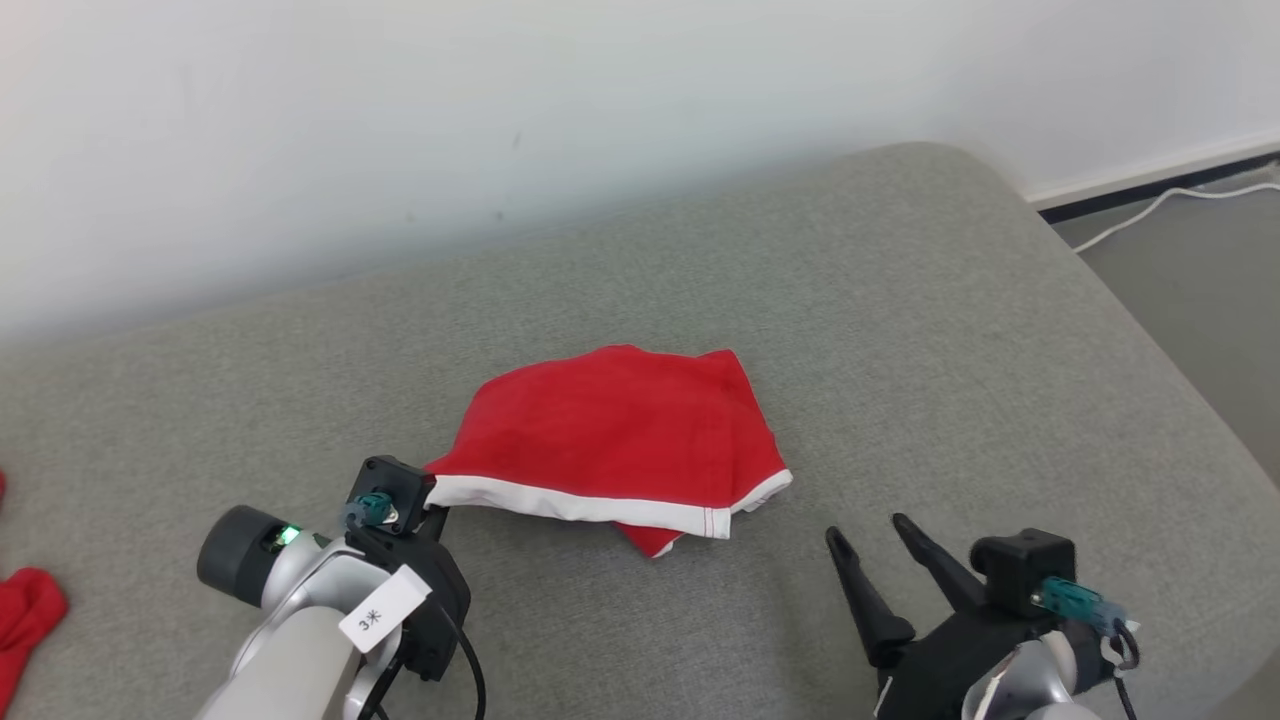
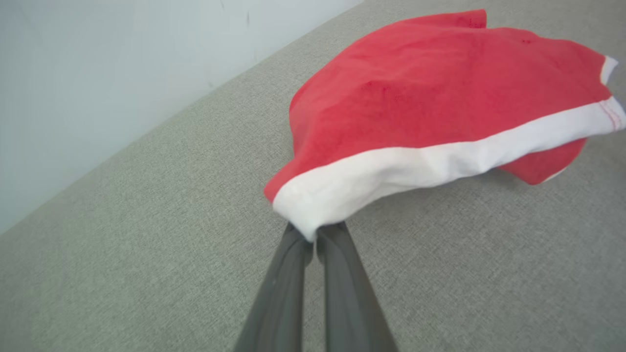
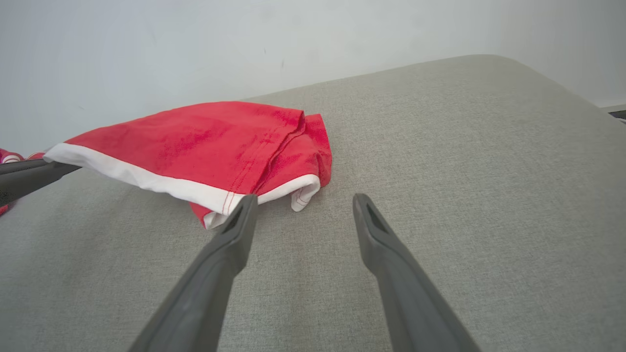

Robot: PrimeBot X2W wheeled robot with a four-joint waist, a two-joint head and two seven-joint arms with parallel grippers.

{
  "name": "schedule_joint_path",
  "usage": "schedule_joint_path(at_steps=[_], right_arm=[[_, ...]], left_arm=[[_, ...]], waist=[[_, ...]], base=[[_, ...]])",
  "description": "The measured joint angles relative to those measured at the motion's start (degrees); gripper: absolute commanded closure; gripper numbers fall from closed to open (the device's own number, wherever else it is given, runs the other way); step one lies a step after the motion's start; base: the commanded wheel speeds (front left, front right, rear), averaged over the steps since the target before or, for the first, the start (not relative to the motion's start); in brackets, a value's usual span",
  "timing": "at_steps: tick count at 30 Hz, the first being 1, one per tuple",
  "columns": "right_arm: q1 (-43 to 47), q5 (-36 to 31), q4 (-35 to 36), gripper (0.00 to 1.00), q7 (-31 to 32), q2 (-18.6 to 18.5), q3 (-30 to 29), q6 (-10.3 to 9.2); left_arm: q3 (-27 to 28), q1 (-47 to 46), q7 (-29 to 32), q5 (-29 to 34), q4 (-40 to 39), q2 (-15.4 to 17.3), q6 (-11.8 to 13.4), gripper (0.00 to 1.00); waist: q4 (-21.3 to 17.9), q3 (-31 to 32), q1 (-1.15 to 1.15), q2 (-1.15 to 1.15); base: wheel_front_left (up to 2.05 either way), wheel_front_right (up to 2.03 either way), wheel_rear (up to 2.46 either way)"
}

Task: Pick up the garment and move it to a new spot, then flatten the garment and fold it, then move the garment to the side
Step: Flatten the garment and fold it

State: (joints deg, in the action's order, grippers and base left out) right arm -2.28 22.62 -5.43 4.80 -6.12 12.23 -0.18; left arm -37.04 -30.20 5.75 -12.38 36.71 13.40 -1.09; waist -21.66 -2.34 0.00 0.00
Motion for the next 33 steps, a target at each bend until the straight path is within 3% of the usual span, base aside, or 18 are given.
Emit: schedule_joint_path(at_steps=[10, 22, 24, 25, 27, 28, 29, 30, 33], right_arm=[[-7.0, -0.5, -6.9, 0.00, 4.4, 1.1, 4.0, 1.74], [-12.5, 1.5, -17.1, 0.00, 7.1, 2.6, 7.8, 1.94], [-13.3, 1.8, -18.3, 0.08, 7.3, 2.7, 8.3, 1.94], [-13.6, 2.0, -18.7, 0.24, 7.3, 2.7, 8.6, 1.94], [-13.9, 2.2, -19.5, 0.27, 7.4, 2.7, 9.1, 1.97], [-14.1, 2.5, -20.1, 0.40, 7.4, 2.7, 9.5, 2.00], [-14.3, 2.6, -20.5, 0.40, 7.4, 2.7, 10.0, 2.07], [-14.6, 2.6, -20.8, 0.51, 7.4, 2.7, 10.3, 2.21], [-15.3, 3.5, -21.7, 0.52, 7.3, 2.7, 11.2, 2.21]], left_arm=[[-0.8, 0.2, 0.8, 0.0, -1.3, -1.9, 0.1, 1.00], [-0.9, 0.1, 1.4, -0.1, -2.3, -2.2, 0.1, 1.00], [-0.8, 0.1, 1.4, -0.2, -2.3, -2.1, 0.1, 1.00], [-0.8, 0.1, 1.4, -0.2, -2.3, -2.1, 0.1, 1.00], [-0.8, 0.1, 1.4, -0.2, -2.3, -2.1, 0.1, 1.00], [-0.8, 0.1, 1.4, -0.2, -2.4, -2.2, 0.1, 1.00], [-0.8, 0.1, 1.4, -0.2, -2.4, -2.2, 0.1, 1.00], [-0.8, 0.1, 1.4, -0.2, -2.4, -2.3, 0.1, 1.00], [-0.9, 0.1, 1.4, -0.2, -2.4, -2.5, 0.1, 1.00]], waist=[[3.9, 0.2, 0.00, 0.00], [7.7, -2.8, 0.00, 0.00], [7.9, -3.0, 0.01, 0.00], [8.0, -3.0, 0.01, 0.00], [8.1, -3.1, 0.00, 0.00], [8.1, -3.1, 0.00, 0.00], [8.1, -3.1, 0.01, 0.00], [8.2, -3.1, 0.00, 0.00], [8.3, -3.0, 0.00, 0.00]], base=[[0.00, 0.00, 0.00], [0.00, 0.00, 0.00], [0.00, 0.00, 0.00], [0.00, 0.00, 0.00], [0.00, 0.00, 0.00], [0.00, 0.00, 0.00], [0.00, 0.00, 0.00], [0.00, 0.00, 0.00], [0.00, 0.00, 0.00]])
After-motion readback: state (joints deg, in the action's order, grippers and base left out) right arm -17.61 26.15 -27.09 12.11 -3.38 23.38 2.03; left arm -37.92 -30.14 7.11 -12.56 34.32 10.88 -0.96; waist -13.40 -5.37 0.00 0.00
